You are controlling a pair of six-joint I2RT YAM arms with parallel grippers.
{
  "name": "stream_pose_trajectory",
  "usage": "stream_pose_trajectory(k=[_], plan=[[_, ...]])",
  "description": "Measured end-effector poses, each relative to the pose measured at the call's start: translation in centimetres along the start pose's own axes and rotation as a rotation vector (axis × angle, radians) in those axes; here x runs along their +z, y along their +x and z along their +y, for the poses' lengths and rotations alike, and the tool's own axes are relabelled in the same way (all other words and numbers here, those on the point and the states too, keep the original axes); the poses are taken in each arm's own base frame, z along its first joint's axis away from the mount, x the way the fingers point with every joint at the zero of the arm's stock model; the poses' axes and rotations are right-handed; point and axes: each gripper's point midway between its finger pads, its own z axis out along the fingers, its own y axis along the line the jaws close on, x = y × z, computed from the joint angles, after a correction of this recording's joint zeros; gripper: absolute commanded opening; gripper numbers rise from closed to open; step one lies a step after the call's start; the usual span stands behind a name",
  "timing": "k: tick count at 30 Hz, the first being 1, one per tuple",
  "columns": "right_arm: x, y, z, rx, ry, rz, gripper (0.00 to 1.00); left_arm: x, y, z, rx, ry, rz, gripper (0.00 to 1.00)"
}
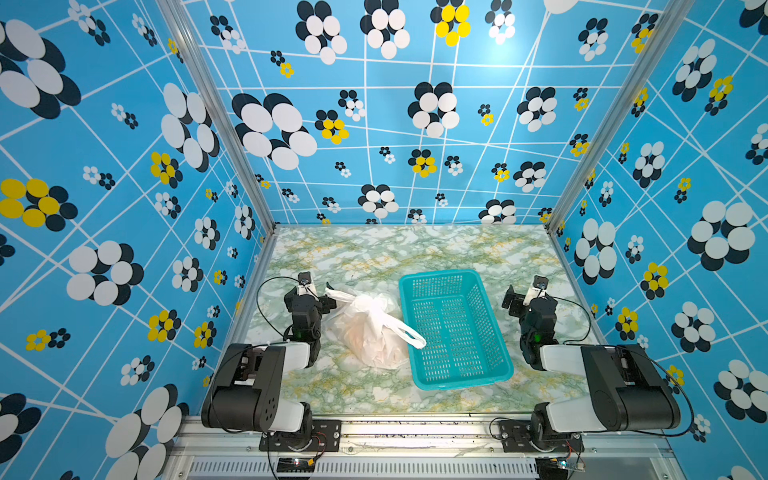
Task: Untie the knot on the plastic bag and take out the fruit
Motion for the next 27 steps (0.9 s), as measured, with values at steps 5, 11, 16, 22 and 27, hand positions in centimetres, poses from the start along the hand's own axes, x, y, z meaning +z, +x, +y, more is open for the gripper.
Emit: stream_pose_trajectory(k=[5,11,16,22,27], plan=[[-0.1,-0.3,0.7,-0.032,0.008,0.022,0.99,-0.7,-0.2,0.8,0.001,-0.038,0.034,0.99],[-0.2,-3.7,0.4,0.001,0.048,0.034,0.99,-2.0,-4.6,1.8,-0.042,-0.083,0.031,0.99],[-0.2,-4.4,-0.4,0.015,0.101,0.027,0.99,-3.7,-6.8,2.4,-0.096,-0.092,-0.038,0.99],[-1.5,-3.8,-1.2,0.023,0.116,0.049,0.99,-4.6,-4.4,2.4,-0.125,-0.079,0.038,0.99],[-6.4,-9.4,-2.7,0.275,0.086,-0.068,0.99,-6.9,-7.8,0.6,-0.236,0.066,-0.029,0.99]])
